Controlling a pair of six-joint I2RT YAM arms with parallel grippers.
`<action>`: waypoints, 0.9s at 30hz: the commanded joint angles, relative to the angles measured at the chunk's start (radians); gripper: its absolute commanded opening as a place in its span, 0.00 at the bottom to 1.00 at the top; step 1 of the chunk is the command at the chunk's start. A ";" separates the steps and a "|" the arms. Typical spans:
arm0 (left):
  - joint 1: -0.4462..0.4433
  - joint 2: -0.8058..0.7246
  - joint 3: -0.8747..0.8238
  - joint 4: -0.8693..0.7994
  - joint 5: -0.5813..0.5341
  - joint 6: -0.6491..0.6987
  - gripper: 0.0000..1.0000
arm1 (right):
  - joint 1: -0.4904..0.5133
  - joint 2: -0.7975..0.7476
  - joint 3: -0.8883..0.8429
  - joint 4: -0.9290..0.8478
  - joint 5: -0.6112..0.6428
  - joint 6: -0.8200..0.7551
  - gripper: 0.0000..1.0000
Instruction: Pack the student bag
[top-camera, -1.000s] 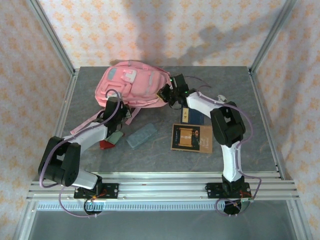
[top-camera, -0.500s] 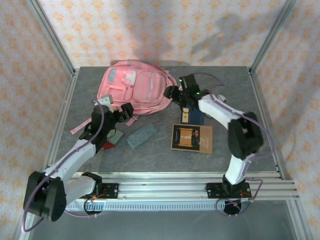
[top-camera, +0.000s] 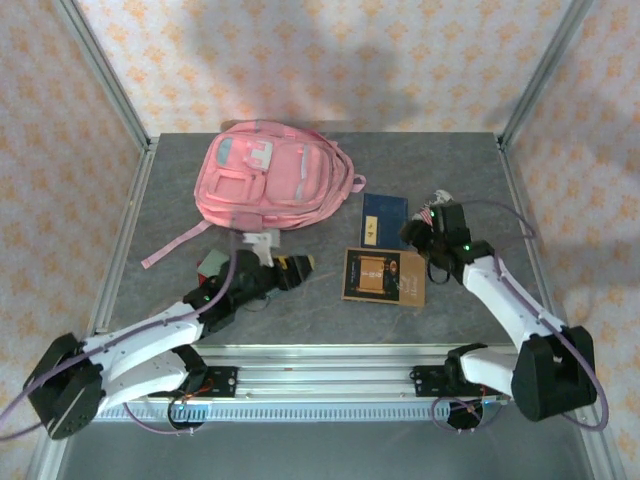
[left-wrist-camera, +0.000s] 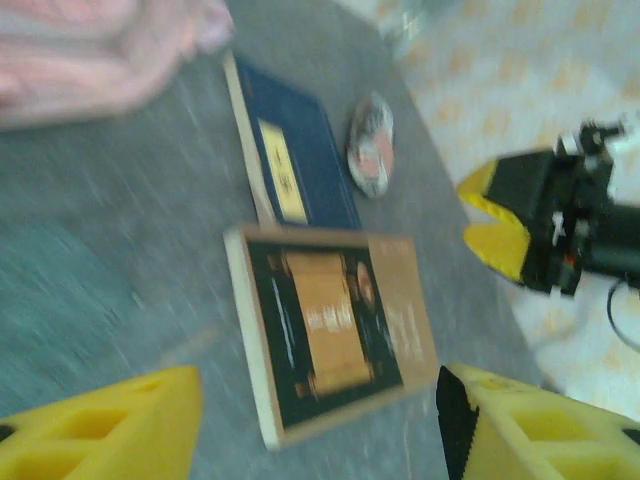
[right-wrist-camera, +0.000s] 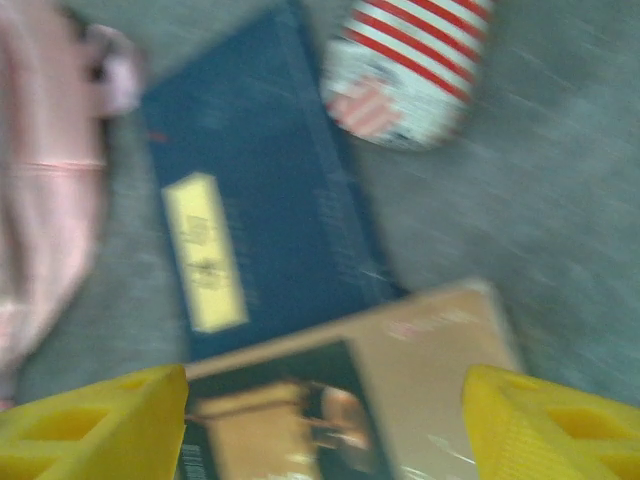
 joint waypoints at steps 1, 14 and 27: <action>-0.151 0.114 0.014 0.013 -0.087 -0.015 0.63 | -0.034 -0.058 -0.089 -0.005 0.036 0.002 0.67; -0.274 0.591 0.255 -0.035 -0.088 0.043 0.36 | -0.005 -0.006 -0.263 0.130 -0.115 0.056 0.21; -0.168 0.793 0.428 -0.080 -0.261 0.078 0.36 | 0.143 -0.068 -0.388 0.148 -0.117 0.220 0.18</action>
